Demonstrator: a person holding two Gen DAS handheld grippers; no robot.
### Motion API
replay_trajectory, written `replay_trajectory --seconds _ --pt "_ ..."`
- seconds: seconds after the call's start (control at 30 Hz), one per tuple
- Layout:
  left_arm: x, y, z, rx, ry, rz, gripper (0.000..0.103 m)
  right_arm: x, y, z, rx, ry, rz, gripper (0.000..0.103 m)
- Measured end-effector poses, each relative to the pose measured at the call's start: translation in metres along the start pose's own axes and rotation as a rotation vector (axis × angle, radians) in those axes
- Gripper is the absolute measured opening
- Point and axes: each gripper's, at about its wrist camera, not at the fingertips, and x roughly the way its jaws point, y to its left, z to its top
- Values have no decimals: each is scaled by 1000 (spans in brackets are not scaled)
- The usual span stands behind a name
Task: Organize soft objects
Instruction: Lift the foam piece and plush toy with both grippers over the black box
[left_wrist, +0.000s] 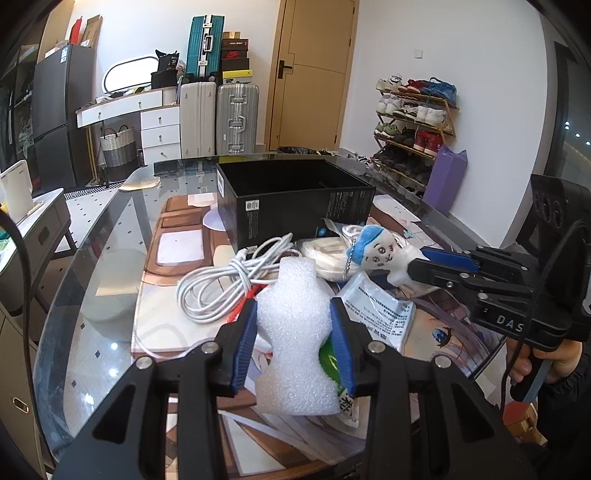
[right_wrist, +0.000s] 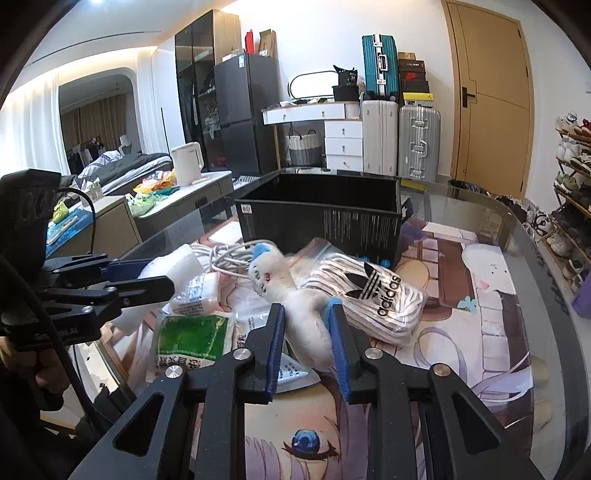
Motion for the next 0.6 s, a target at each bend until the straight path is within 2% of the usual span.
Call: replay_trajectory --seconds 0.6 --pt "-4 9 27 -16 -39 7 37 -22 2 19 -8 -73 3 23"
